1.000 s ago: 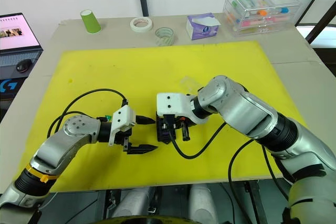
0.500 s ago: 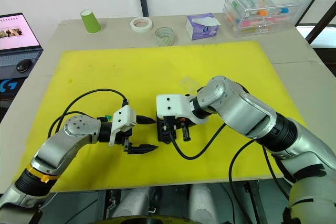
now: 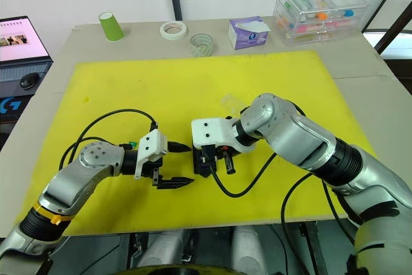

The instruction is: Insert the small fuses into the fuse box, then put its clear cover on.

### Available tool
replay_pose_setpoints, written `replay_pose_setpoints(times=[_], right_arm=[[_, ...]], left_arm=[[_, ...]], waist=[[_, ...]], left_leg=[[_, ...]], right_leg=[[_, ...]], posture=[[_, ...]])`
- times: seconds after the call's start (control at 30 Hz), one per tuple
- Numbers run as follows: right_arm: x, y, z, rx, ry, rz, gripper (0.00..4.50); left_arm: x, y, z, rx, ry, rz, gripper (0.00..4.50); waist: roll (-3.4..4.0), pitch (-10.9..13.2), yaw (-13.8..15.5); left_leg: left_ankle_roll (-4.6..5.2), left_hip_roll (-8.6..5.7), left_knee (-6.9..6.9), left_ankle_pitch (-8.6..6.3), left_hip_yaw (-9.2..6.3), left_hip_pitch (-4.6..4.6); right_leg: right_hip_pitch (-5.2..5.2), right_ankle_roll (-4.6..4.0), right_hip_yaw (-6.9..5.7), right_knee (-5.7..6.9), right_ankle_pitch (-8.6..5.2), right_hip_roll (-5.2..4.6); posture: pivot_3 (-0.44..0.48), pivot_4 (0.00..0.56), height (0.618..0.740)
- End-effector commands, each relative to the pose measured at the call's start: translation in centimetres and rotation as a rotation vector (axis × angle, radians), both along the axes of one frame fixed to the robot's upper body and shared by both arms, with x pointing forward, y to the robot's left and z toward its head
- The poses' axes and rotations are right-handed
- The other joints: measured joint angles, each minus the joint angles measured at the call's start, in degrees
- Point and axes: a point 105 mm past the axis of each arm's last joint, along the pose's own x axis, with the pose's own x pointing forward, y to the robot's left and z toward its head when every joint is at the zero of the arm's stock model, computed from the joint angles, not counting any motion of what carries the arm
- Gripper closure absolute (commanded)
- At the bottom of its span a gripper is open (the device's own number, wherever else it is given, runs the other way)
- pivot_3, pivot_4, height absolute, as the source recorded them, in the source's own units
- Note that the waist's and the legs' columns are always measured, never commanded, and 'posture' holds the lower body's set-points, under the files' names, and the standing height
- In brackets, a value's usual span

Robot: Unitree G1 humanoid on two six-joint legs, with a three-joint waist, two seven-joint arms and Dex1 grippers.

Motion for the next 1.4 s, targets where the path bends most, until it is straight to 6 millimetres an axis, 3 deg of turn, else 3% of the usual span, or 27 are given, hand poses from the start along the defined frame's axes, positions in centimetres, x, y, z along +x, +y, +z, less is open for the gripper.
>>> replay_pose_setpoints(times=[0.03, 0.43, 0.6, 1.13, 1.3, 1.4], right_arm=[[0.1, -0.2, -1.1, -0.038, 0.017, -0.007, 4.5], [0.2, 0.4, 0.3, 0.009, -0.017, -0.004, 4.5], [0.3, 0.7, 1.2, 0.038, -0.02, -0.015, 3.16], [0.1, 0.6, 4.5, 0.156, -0.031, -0.027, 3.16], [-0.7, 0.6, 4.0, 0.216, 0.038, -0.005, 4.46], [-0.6, 0.5, 3.1, 0.255, 0.03, 0.017, 4.49]], left_arm=[[-0.4, -0.5, 0.6, -0.012, -0.041, -0.026, 0.01], [-0.5, -0.4, 0.7, -0.008, -0.042, -0.028, 0.01], [-0.3, -0.3, 0.6, -0.006, -0.042, -0.027, 0.0], [0.3, 0.3, 0.8, -0.003, -0.05, -0.002, 0.0], [0.6, 0.4, 0.9, -0.005, -0.053, 0.002, 0.0], [0.6, 0.4, 0.9, -0.003, -0.053, 0.001, 0.0]], waist=[[0.0, 0.0, 0.0], [0.0, 0.0, -0.1], [0.0, 0.0, -0.07], [0.0, 0.0, -0.01], [0.0, 0.0, 0.04], [0.0, 0.0, 0.05]], left_leg=[[0.0, 0.0, 0.0, 0.0, 0.0, 0.0], [0.0, 0.01, 0.0, 0.0, 0.0, 0.01], [0.0, 0.01, 0.0, 0.0, 0.0, 0.01], [0.0, 0.0, 0.0, 0.0, 0.0, 0.0], [0.0, 0.0, 0.0, 0.0, 0.0, 0.0], [0.0, 0.0, 0.0, 0.0, 0.0, 0.0]], right_leg=[[0.0, 0.0, 0.0, 0.0, 0.0, 0.0], [0.0, 0.0, 0.0, 0.0, 0.0, 0.0], [0.0, 0.0, 0.0, 0.0, 0.0, 0.0], [-0.01, 0.0, 0.0, 0.0, 0.0, 0.0], [-0.01, 0.0, 0.0, 0.0, 0.0, 0.0], [0.0, 0.0, 0.0, 0.0, 0.0, -0.01]], posture=[[0.0, 0.15, 0.74], [0.0, 0.15, 0.74], [0.0, 0.15, 0.74], [0.0, 0.15, 0.74], [0.0, 0.15, 0.74], [0.0, 0.15, 0.74]])
